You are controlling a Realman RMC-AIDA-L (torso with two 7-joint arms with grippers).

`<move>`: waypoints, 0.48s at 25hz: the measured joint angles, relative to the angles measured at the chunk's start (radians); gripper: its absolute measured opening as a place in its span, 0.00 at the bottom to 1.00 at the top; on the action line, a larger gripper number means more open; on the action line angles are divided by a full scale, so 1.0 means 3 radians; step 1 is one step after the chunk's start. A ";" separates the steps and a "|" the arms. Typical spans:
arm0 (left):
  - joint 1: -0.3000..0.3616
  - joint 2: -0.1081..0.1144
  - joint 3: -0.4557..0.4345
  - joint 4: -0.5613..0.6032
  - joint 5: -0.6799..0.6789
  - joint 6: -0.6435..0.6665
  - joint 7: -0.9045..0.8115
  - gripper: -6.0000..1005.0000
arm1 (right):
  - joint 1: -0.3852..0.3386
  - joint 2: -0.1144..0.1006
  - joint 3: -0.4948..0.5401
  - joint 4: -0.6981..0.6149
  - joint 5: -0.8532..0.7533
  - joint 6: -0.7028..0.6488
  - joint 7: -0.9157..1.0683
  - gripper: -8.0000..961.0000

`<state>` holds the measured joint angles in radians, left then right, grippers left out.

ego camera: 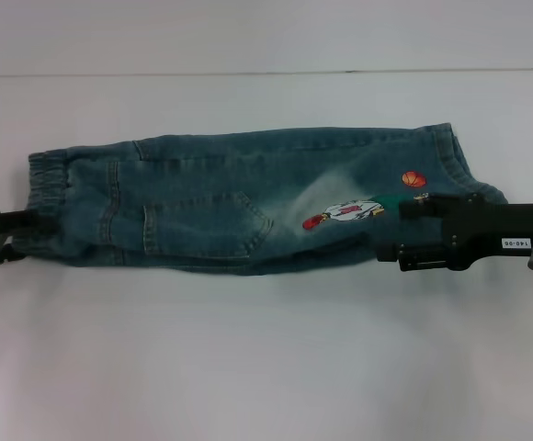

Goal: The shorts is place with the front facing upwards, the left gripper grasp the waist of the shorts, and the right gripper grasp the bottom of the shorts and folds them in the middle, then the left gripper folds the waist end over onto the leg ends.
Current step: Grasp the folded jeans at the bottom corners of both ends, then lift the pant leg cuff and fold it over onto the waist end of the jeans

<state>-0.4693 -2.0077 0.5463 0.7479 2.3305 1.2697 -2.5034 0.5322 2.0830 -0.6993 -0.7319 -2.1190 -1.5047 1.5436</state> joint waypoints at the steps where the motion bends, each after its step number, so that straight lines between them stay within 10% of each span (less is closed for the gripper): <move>1: -0.0002 -0.0011 0.0004 0.0004 -0.0006 -0.0011 0.0029 0.80 | 0.0000 0.0000 0.0000 0.0002 0.0000 0.0010 0.0000 0.99; 9: -0.0005 -0.0042 -0.0008 0.0014 -0.0024 -0.0046 0.0089 0.58 | 0.0000 0.0000 -0.0001 0.0010 0.0000 0.0023 -0.0002 0.98; 12: -0.0005 -0.0042 -0.0011 0.0013 -0.0034 -0.0029 0.0090 0.32 | 0.0000 0.0000 -0.0001 0.0011 0.0000 0.0027 -0.0001 0.98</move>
<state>-0.4709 -2.0202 0.5430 0.7518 2.3202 1.2610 -2.4764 0.5323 2.0830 -0.6997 -0.7285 -2.1190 -1.4966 1.5432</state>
